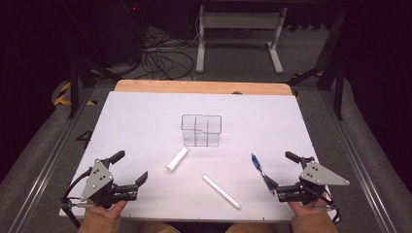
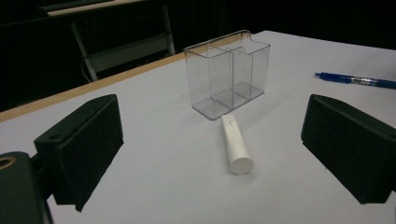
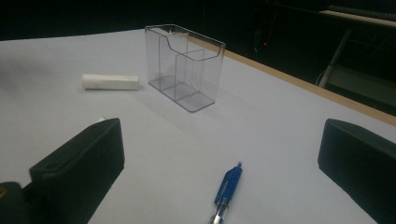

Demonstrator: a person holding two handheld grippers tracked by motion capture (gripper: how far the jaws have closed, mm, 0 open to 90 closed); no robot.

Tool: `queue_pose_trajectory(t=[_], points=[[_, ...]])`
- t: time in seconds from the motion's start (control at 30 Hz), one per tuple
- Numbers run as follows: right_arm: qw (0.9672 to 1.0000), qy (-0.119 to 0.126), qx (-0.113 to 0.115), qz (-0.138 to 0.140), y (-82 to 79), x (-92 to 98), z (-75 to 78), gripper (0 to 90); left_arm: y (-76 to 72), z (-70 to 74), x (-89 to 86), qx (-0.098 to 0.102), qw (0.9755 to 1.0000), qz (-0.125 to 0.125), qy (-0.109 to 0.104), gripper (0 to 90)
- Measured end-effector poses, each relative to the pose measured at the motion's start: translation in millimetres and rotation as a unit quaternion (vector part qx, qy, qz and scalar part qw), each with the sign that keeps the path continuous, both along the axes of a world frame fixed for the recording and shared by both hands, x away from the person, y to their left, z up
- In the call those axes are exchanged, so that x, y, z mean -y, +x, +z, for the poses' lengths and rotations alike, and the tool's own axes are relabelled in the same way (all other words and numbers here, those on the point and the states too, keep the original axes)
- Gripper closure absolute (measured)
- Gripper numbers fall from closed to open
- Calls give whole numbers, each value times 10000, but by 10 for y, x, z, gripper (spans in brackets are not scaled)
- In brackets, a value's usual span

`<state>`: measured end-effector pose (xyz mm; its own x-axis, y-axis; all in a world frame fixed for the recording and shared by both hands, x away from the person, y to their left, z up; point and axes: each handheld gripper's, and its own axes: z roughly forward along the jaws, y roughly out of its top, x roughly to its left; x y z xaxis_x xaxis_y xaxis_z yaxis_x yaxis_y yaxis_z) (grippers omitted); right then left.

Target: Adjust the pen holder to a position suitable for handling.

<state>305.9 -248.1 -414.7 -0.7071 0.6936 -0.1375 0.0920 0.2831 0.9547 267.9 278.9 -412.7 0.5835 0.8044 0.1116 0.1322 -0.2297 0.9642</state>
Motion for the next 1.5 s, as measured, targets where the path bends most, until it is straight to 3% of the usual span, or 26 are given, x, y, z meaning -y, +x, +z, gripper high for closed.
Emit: queue_pose_trajectory(t=[0.6, 0.87, 0.97, 1.17, 1.27, 1.5], points=[[9998, 173, -29, -25, 2, 9, 34, 0, -2, 4, 1, 14, 10000, 28, -7, 64], [9989, 363, -280, 3, 43, 32, 58, 0, 0, 2, 3, 10, 10000, 38, -10, 65], [9982, 433, -349, -225, 78, 20, 65, 0, 0, 3, 4, 12, 10000, 49, -6, 67], [9965, 339, -524, -561, 154, -31, 82, 1, -1, 2, 4, 10, 10000, 55, 11, 68], [9967, 311, -603, -456, 182, -40, 103, 21, -2, 2, 9, 19, 10000, 60, 14, 68], [9957, 75, -689, -616, 244, -76, 165, 51, -2, 0, 9, 15, 10000, 70, 24, 69]])
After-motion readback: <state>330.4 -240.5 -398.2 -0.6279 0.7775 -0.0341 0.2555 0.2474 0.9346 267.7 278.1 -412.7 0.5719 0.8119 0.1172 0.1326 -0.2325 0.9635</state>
